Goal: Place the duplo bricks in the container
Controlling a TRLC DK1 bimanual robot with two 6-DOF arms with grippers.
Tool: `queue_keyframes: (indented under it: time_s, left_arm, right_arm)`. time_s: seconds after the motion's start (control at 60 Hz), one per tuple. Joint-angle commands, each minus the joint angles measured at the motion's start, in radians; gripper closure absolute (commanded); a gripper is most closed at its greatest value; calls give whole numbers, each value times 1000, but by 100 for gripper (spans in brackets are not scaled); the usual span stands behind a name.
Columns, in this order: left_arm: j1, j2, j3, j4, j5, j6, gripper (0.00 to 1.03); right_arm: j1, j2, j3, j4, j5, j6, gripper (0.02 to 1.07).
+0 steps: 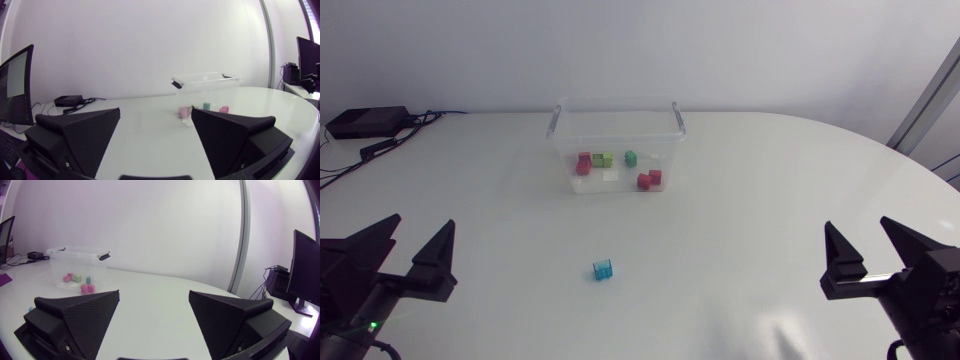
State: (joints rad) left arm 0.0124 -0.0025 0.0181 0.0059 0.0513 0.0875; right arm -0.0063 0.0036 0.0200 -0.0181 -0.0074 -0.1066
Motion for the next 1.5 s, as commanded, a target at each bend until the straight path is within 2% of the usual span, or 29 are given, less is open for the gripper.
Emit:
queue_keyframes:
  time_s: [0.0,0.367,0.433,0.5,0.567,0.617,0.667,0.767,1.017,1.15,1.483]
  left_arm:
    - [18,-11,-20,9,1,17,4]
    - [0,33,2,-15,7,35,4]
    - [-31,220,121,-83,65,35,4]
    - [-31,430,290,-153,102,3,4]
    - [-15,559,439,-230,159,6,4]
    - [-19,611,510,-250,174,11,4]
    - [-52,665,571,-247,174,69,4]
    - [-181,792,652,-293,160,155,4]
    - [-338,1150,723,-377,140,253,4]
    - [-377,1359,776,-429,128,288,4]
    - [-516,1547,844,-394,111,325,4]
  right_arm:
    - [8,-8,-20,7,-8,-15,7]
    - [8,-8,-20,9,-8,-15,7]
    - [8,-8,-20,9,-8,-15,7]
    - [8,-8,-20,7,-8,-15,7]
    - [8,-8,-20,9,-8,-15,7]
    - [8,-8,-20,9,-8,-15,7]
    - [8,-8,-20,9,-8,-15,7]
    - [8,-8,-20,7,-8,-15,7]
    - [8,-8,-20,7,-8,-15,7]
    - [8,-8,-20,9,-8,-15,7]
    - [8,-8,-20,7,-8,-15,7]
